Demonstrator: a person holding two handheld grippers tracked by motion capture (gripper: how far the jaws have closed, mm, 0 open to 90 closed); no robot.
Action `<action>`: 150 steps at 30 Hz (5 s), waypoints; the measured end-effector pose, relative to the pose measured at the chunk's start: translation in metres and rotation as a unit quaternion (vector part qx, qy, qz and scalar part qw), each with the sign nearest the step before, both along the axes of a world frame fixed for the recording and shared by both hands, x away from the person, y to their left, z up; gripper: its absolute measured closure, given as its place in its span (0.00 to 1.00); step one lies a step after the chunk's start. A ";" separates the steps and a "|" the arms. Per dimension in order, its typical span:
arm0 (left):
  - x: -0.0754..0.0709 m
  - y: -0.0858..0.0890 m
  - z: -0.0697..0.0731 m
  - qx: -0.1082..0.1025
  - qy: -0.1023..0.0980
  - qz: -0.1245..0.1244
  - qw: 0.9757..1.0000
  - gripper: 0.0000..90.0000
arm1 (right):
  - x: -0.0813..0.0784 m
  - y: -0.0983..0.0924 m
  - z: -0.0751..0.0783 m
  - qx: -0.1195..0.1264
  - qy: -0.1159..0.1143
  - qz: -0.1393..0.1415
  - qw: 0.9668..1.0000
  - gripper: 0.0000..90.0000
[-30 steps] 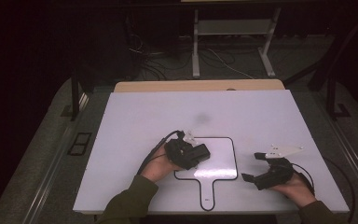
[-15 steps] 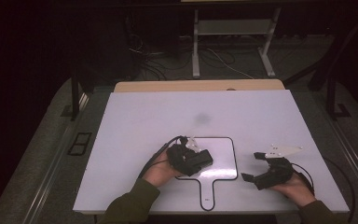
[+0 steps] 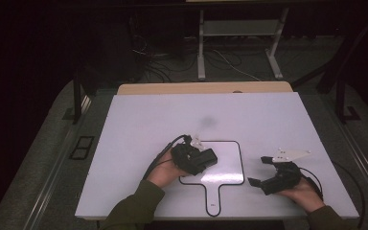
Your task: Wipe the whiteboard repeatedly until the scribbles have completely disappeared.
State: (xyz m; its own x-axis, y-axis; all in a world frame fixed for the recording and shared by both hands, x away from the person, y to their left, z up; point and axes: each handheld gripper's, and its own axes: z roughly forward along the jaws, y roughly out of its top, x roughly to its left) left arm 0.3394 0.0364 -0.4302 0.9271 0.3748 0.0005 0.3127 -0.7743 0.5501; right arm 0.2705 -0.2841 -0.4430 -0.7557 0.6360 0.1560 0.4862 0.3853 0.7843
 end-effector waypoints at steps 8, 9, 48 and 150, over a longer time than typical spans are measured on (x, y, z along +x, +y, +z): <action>0.000 0.001 0.000 -0.012 0.004 -0.004 1.000 0.43 | 0.000 0.000 0.000 0.001 -0.001 0.001 1.000 0.00; 0.000 0.001 0.001 -0.016 0.006 -0.004 1.000 0.42 | 0.000 0.000 0.000 0.001 0.000 0.001 1.000 0.00; -0.008 -0.004 0.006 0.018 -0.024 0.002 1.000 0.44 | 0.000 0.000 0.001 0.000 -0.002 0.001 1.000 0.00; 0.050 0.036 0.009 0.051 -0.024 0.082 0.995 0.44 | 0.000 -0.002 0.001 0.001 -0.003 -0.005 1.000 0.00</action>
